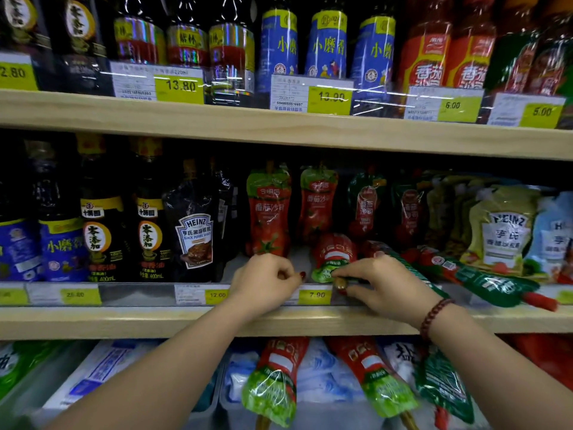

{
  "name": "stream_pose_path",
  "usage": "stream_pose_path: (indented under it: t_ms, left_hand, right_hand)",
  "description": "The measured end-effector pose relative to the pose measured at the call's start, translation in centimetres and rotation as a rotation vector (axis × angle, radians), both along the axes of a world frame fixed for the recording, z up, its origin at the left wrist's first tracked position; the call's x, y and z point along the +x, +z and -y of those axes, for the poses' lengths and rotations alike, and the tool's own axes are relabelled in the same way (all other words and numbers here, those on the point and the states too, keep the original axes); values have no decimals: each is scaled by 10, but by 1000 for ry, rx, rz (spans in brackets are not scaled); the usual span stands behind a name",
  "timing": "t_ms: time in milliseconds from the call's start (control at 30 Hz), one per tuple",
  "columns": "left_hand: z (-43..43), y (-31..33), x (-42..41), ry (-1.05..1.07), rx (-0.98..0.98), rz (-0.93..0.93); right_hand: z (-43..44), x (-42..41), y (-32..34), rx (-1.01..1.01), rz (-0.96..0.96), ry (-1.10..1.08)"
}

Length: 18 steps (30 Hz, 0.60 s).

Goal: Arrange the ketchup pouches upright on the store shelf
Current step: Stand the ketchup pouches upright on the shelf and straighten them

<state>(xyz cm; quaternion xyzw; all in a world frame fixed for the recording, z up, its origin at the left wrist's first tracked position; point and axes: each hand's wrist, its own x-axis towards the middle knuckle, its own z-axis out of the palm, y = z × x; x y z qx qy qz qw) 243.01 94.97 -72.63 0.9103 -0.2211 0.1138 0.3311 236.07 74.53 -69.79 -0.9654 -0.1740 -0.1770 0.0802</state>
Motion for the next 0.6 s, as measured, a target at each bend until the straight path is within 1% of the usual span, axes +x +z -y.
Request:
stream_pose_path:
  t_ms: [67,100,200,267,367,500,600]
  left_hand:
    - [-2,1,1,-12,-3,-10]
    - [-3,1,1,-14,1,-15]
    - [-3,1,2,-13,13,-5]
    - [-3,0,3,-10,18,5]
    - [-4,-1,5,-26,-10,-18]
    - [1,4,8,-88,-208,-71]
    - [17,15,13,-170,-263,-98]
  right_hand:
    - [0,-2,6,-6,23,26]
    - [-1,-2,10,31,55,43]
    - [-4,4,34,281,199,76]
    - [-4,12,52,414,237,71]
    - [-4,23,68,555,199,71]
    - [-6,34,75,752,127,116]
    - [-9,41,78,818,93,131]
